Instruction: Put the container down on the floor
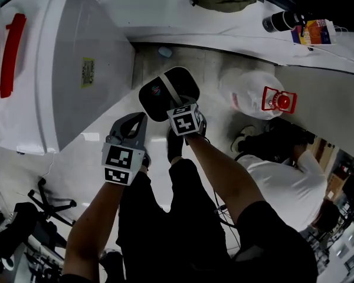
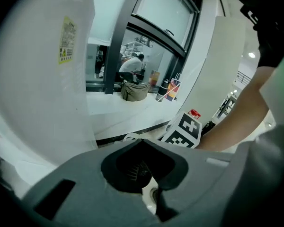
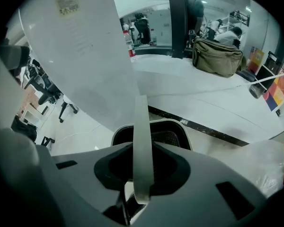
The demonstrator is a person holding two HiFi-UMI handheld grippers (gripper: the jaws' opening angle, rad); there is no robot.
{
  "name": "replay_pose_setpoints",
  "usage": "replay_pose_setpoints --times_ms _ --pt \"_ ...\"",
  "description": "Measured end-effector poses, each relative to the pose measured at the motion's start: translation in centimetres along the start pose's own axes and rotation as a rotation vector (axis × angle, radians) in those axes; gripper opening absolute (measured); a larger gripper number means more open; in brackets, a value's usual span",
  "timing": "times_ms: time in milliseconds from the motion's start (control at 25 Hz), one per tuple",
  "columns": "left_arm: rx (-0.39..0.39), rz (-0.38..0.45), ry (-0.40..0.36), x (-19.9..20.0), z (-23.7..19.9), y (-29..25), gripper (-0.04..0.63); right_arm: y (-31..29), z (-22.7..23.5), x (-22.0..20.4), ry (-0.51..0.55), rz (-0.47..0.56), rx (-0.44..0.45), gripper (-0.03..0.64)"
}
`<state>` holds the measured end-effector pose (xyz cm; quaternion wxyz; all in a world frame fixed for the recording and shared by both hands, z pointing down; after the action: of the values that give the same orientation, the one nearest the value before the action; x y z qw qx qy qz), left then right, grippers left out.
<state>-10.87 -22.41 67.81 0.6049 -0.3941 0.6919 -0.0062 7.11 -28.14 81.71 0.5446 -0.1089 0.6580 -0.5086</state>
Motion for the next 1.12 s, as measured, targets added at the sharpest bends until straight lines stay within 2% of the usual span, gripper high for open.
replay_pose_setpoints --times_ms 200,360,560,880,1120 --pt "0.041 -0.026 0.039 -1.4 -0.5 -1.7 0.011 -2.7 0.8 -0.3 -0.019 -0.025 -0.002 0.066" --pt "0.031 -0.009 0.053 -1.6 -0.4 -2.7 0.011 -4.8 1.3 -0.7 -0.027 -0.048 -0.016 0.066" --pt "0.065 -0.011 0.121 -1.6 -0.8 -3.1 0.011 -7.2 1.7 -0.3 -0.056 -0.042 -0.039 0.066" --pt "0.065 -0.013 0.125 -2.6 -0.6 -3.4 0.011 -9.8 2.2 2.3 -0.07 0.011 -0.037 0.066" --pt "0.086 -0.009 0.161 -3.2 -0.4 -2.9 0.011 -10.1 1.9 1.6 -0.092 0.006 -0.035 0.067"
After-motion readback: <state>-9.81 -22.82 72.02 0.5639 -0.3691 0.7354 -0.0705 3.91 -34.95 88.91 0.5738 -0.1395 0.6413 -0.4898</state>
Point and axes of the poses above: the fingertips, and each gripper's own axes: y backward along the fingers, z to its right, x out of its top, the point moved 10 cm from there along y, backward along the fingers, and after that the axes turned 14 degrees about z, right-handed, at the moved point
